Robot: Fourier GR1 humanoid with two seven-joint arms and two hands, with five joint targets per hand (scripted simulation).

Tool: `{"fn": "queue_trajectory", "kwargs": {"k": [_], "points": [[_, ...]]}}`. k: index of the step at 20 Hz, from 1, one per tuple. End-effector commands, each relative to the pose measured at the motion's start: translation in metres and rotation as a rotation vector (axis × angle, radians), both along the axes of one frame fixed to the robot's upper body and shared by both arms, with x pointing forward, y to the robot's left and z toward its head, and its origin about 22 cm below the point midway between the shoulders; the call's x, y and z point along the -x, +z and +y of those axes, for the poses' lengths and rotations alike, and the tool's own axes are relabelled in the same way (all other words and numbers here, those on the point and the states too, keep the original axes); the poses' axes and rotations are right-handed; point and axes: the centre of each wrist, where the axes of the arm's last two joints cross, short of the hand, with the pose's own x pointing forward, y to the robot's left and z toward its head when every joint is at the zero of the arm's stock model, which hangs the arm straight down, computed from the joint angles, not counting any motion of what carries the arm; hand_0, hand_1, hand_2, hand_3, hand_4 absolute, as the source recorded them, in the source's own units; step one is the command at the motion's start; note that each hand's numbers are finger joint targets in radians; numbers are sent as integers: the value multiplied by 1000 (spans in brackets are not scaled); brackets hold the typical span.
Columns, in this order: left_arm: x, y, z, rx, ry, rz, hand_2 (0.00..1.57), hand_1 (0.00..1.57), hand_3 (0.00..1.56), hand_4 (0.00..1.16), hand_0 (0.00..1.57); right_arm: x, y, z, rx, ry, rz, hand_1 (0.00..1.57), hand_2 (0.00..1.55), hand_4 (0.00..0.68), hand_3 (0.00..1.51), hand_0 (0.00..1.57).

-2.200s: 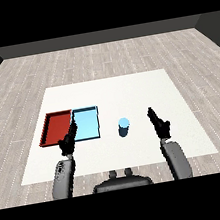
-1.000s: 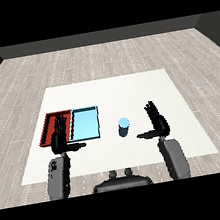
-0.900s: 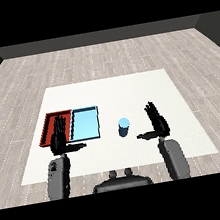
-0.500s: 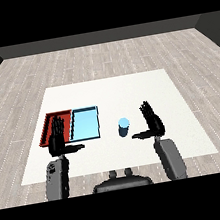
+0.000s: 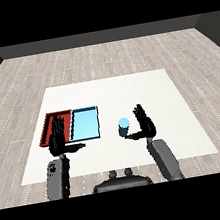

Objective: Pick the blue can and put it in the blue box

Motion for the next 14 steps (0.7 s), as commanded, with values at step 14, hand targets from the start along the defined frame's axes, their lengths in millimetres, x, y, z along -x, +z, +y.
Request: {"fn": "queue_trajectory", "kwargs": {"k": [14], "points": [[-2,-6,-8,7,-12,6,0,0,0,0,0,7,-50,17,-77,-27,63,0,0,0,0,0]]}}
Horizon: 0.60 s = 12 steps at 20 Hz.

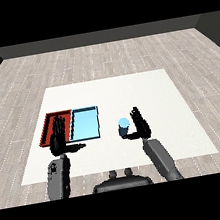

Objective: Pick the blue can and put it in the blue box

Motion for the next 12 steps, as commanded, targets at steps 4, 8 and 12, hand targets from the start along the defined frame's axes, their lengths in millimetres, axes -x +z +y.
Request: {"fn": "queue_trajectory", "kwargs": {"k": [4,8,12], "points": [[0,6,13,-13,13,4,0,0,0,0,0,-16,-21,18,-29,0,21,0,0,0,0,0],[20,0,-6,10,16,9,0,0,0,0,0,-6,-20,36,-12,36,48,0,0,0,0,0],[5,3,9,24,-3,-19,0,0,0,0,0,-8,-16,24,-25,41,60,0,0,0,0,0]]}}
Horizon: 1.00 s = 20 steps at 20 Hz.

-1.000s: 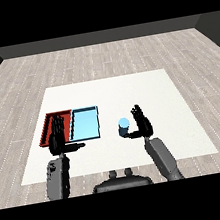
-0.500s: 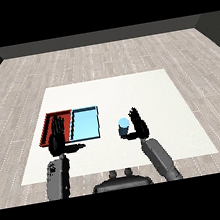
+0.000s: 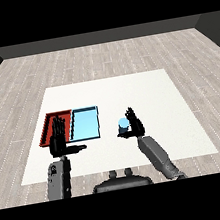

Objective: Pick the blue can and put it in the blue box

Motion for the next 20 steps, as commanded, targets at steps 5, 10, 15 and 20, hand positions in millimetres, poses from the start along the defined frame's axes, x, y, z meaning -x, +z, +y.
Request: {"fn": "queue_trajectory", "kwargs": {"k": [5,10,15,20], "points": [[-22,12,15,20,6,16,0,0,0,0,0,-5,-3,12,4,28,44,0,0,0,0,0],[0,8,10,4,2,4,0,0,0,0,0,-15,-10,7,-6,17,40,0,0,0,0,0],[7,-1,15,4,10,-15,0,0,0,0,0,-12,-18,26,31,29,72,0,0,0,0,0],[-4,-5,3,6,19,9,0,0,0,0,0,-22,-7,25,202,-214,75,1534,1491,658,1452,1534]]}}
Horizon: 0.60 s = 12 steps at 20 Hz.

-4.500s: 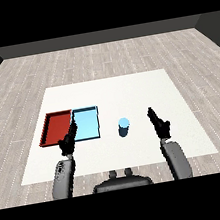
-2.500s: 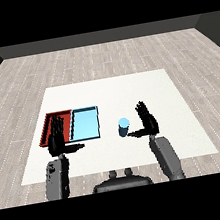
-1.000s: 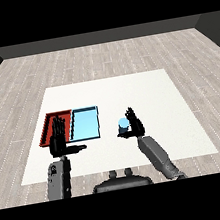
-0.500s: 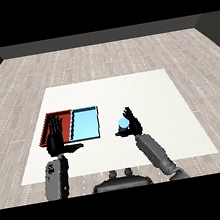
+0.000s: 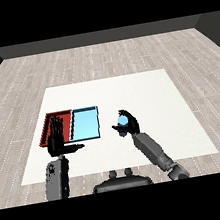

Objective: Pick the blue can and put it in the blue box

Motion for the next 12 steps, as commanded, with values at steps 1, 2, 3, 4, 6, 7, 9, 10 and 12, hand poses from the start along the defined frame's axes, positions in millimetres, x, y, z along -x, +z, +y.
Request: {"fn": "queue_trajectory", "kwargs": {"k": [1,2,3,4,6,7,9,10,12], "points": [[2,4,12,7,3,5,0,0,0,0,0,0,-7,-13,101,-87,6,1500,1472,647,1428,1500],[-5,8,12,5,7,-14,0,0,0,0,0,-14,-2,1,137,-80,21,1491,1481,634,1438,1491],[-3,3,8,-8,-1,12,0,0,0,0,0,3,0,11,138,-83,17,1494,1479,617,1434,1494],[-6,-2,-5,1,-12,8,0,0,0,0,0,-17,0,-3,182,-86,28,1495,1474,616,1432,1495],[2,-8,-7,19,-4,-1,0,0,0,0,0,-11,1,-1,178,-86,65,1509,1479,620,1428,1509],[3,5,-12,-4,0,1,0,0,0,0,0,-11,9,8,162,-76,53,1496,1480,617,1436,1496],[0,-6,1,-15,5,0,0,0,0,0,0,9,-7,2,152,-87,22,1500,1474,630,1431,1500],[1,12,-8,-12,-10,26,0,0,0,0,0,-1,26,19,153,-74,5,1495,1467,634,1418,1495],[-10,2,-8,-29,-26,24,0,0,0,0,0,0,47,18,155,-70,-41,1487,1463,645,1406,1487]]}}
